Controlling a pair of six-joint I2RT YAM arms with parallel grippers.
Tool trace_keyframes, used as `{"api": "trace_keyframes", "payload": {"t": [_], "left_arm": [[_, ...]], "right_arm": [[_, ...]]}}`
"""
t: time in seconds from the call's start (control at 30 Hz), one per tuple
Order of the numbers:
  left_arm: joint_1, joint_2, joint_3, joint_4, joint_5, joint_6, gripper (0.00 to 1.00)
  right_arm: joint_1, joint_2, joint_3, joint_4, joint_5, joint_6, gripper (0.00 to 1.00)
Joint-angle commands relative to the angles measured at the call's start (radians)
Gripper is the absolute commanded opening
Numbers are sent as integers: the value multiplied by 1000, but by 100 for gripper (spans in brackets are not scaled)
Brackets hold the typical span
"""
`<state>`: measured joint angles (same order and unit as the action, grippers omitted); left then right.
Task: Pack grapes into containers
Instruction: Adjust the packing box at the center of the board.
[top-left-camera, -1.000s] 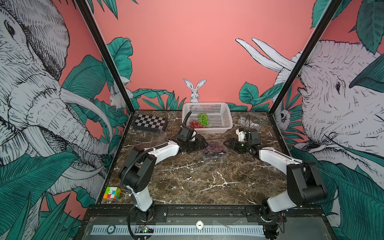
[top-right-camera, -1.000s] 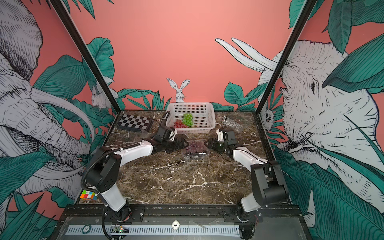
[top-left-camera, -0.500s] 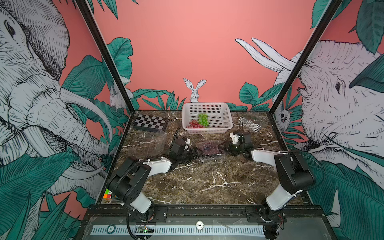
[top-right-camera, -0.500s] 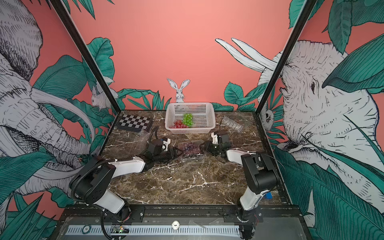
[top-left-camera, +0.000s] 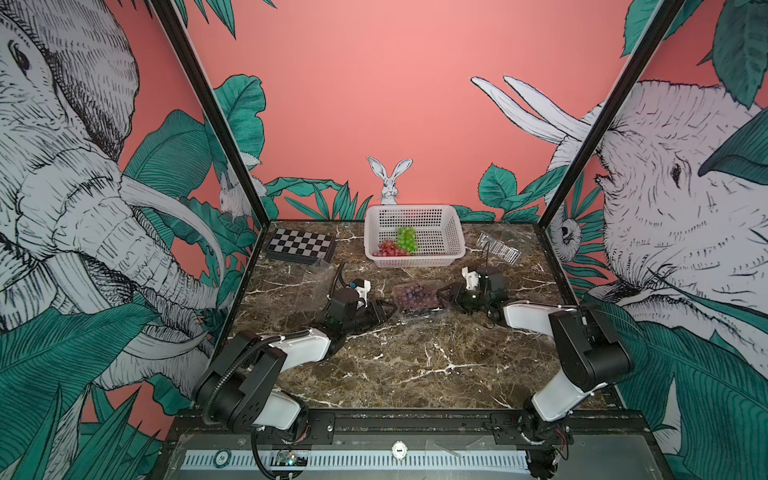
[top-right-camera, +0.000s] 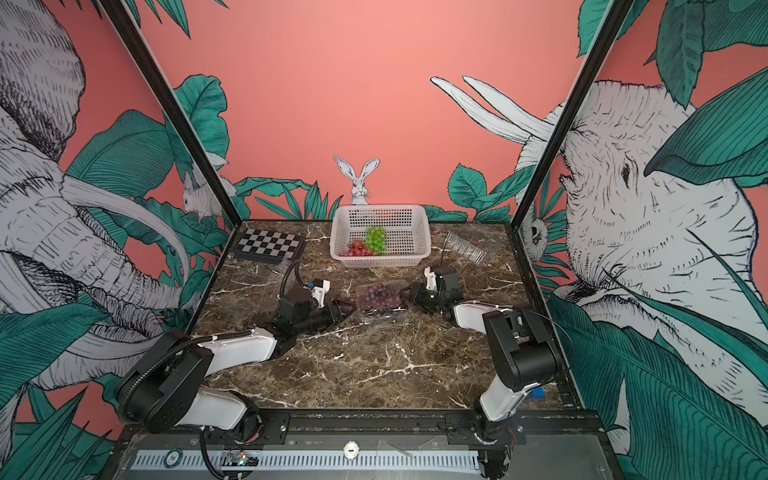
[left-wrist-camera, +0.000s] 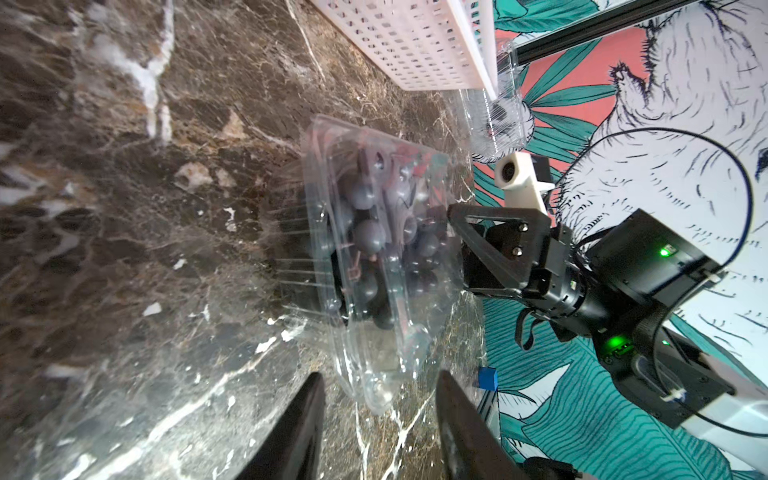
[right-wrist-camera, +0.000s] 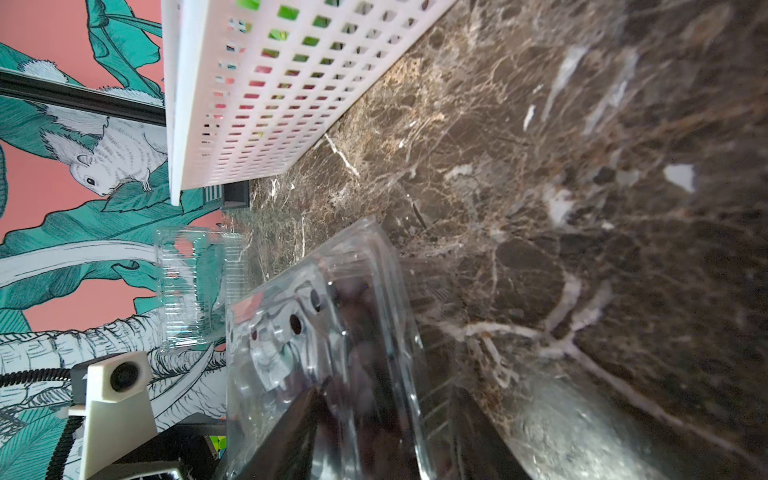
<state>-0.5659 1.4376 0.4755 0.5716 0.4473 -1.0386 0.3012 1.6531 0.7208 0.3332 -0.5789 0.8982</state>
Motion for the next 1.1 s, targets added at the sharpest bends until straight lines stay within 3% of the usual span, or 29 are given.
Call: {"api": "trace_keyframes", "payload": {"t": [0.0,0.73,1.07], "left_arm": [[0,44,-14,74,31,-37,40],[-72,150,11,134,28,-77,28],[-75,199,118,36,20,-20,30]], "right_arm": [[6,-8,-22,2,19,11,50],[8,-19,-41,22,22,31,49],[3,-43,-46,-20,45,16,49]]}}
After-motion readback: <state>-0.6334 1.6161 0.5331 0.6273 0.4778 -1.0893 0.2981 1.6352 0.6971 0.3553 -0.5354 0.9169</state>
